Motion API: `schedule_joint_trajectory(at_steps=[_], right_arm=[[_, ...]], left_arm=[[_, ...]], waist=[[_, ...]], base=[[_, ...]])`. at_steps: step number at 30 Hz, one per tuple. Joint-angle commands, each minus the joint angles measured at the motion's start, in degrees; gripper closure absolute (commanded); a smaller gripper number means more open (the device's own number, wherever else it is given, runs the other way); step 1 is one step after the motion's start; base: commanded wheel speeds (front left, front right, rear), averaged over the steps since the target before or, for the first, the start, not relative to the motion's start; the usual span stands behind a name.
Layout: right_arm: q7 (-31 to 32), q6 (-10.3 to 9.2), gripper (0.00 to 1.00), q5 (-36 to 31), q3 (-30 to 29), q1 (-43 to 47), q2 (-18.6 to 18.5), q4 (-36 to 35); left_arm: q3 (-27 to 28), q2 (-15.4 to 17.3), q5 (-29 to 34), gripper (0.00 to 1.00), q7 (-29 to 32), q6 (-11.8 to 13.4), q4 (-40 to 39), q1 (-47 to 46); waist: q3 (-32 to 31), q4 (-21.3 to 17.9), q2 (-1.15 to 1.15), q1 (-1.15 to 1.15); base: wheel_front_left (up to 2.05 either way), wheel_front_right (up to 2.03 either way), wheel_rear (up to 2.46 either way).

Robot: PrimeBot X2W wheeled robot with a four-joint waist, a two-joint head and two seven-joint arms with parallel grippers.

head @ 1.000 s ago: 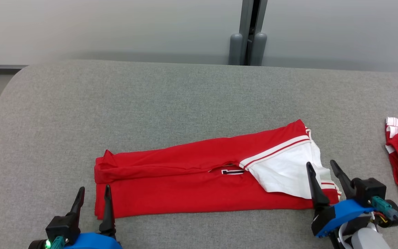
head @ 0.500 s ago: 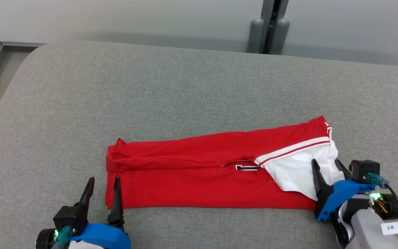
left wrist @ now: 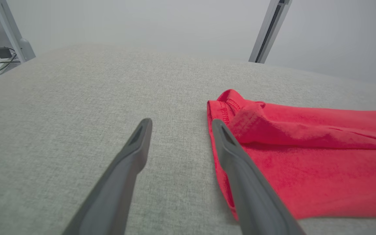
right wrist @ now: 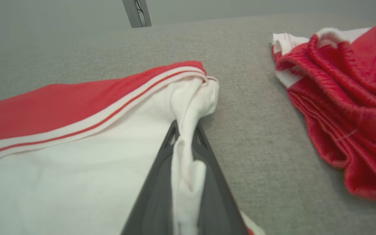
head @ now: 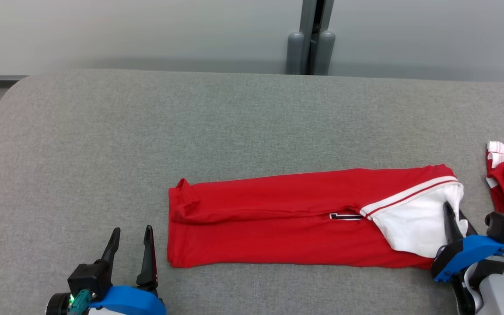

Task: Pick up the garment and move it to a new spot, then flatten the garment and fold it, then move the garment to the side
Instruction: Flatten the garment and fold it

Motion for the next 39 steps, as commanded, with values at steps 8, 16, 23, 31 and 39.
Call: schedule_joint_trajectory(at_steps=[8,16,23,31,39], right_arm=[[-0.4,-0.07,1.0,1.3,3.9,5.3,3.1,-17.8],[-0.4,-0.07,1.0,8.2,18.7,6.2,5.4,-25.2],[-0.4,-0.07,1.0,12.5,26.9,2.1,6.4,-21.9],[-0.4,-0.07,1.0,16.9,32.9,-2.1,6.6,-18.1],[-0.4,-0.07,0.0,21.7,35.5,-3.8,6.4,-19.2]], left_arm=[[-2.0,0.0,-0.8,0.0,-0.1,0.3,0.2,0.0],[-3.7,0.0,-0.9,0.0,-0.1,0.2,1.0,0.2],[-5.4,-0.1,-1.4,0.0,-0.1,0.4,1.4,-0.1],[-5.9,-0.1,-2.0,0.0,-0.1,0.5,1.8,0.8],[-5.7,-0.1,-2.1,0.0,-0.1,0.9,1.6,0.1]], waist=[[-1.7,-1.6,0.0,-0.01],[-1.5,3.2,0.0,-0.01],[-1.2,10.4,0.0,-0.01],[-0.8,15.5,0.0,-0.01],[-0.8,14.2,0.0,-0.01]], base=[[0.0,0.0,0.0],[0.0,0.0,0.0],[0.0,0.0,0.0],[0.0,0.0,0.0],[0.0,0.0,0.0]])
